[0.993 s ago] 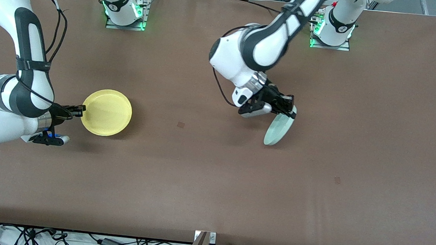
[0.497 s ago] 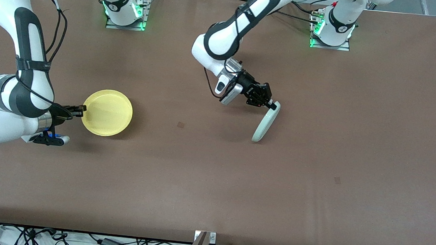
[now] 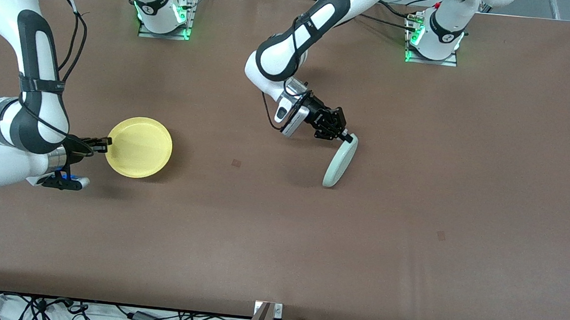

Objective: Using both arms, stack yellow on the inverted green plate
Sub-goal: 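Flip the green plate upside down with the left gripper toward the yellow plate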

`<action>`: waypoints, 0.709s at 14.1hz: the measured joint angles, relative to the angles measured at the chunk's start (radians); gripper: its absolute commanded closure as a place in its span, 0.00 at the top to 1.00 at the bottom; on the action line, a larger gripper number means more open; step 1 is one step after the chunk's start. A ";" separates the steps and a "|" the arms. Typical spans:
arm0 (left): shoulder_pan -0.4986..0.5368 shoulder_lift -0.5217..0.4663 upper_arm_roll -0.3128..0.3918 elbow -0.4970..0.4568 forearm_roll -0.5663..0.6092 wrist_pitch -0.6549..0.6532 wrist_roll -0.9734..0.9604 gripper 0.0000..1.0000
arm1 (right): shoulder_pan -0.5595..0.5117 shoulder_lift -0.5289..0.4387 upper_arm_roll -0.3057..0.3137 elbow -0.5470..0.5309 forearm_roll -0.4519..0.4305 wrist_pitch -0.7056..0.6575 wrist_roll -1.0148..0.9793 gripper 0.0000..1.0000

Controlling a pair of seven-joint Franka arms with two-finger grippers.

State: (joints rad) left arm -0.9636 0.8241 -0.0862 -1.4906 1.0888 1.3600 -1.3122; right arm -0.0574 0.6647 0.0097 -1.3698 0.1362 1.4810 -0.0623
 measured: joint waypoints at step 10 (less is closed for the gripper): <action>-0.023 0.025 -0.004 0.035 -0.153 0.208 -0.060 1.00 | 0.054 0.000 0.006 0.001 0.109 0.018 0.000 0.00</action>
State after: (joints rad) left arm -0.9864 0.8486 -0.0905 -1.4555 0.9361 1.5682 -1.3721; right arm -0.0035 0.6647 0.0153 -1.3693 0.2455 1.4989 -0.0623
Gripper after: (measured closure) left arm 0.458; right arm 0.974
